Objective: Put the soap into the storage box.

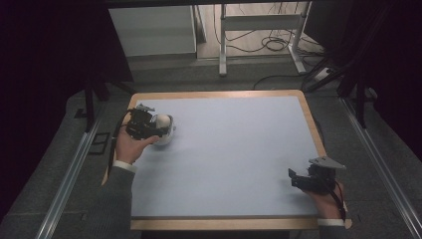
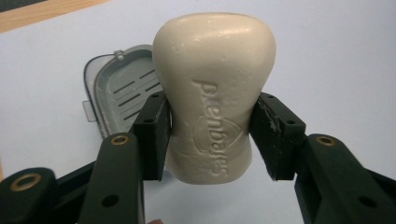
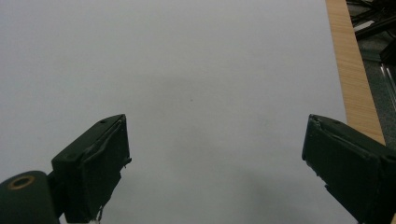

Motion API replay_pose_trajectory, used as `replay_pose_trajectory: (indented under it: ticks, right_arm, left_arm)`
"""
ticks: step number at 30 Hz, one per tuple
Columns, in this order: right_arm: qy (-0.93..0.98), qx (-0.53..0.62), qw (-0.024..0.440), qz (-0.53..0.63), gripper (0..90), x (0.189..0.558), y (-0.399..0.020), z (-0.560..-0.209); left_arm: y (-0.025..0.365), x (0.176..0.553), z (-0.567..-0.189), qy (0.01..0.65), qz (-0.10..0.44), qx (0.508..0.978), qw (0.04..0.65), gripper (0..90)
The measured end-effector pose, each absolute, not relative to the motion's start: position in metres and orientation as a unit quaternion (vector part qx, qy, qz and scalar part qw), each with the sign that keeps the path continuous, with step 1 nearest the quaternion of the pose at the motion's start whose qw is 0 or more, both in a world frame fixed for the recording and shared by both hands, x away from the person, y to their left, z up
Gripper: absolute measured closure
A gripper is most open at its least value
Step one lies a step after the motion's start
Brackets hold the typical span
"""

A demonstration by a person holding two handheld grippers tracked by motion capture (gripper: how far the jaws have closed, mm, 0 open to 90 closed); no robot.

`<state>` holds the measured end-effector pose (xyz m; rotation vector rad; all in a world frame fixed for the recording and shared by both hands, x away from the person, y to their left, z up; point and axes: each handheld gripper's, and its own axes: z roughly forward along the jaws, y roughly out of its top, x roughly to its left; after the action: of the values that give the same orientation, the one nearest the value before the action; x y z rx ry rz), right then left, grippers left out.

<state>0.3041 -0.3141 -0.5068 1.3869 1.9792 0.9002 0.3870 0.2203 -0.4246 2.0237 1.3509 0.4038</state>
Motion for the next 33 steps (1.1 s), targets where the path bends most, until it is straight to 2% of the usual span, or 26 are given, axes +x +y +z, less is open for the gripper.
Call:
replay_pose_trajectory:
  ticks: [33]
  right_arm:
    - [0.737, 0.519, 0.276, 0.334, 7.3, 0.305, -0.316, -0.508]
  left_arm:
    - [0.223, 0.431, -0.452, 0.558, 0.14, 0.772, 0.27, 49.9]
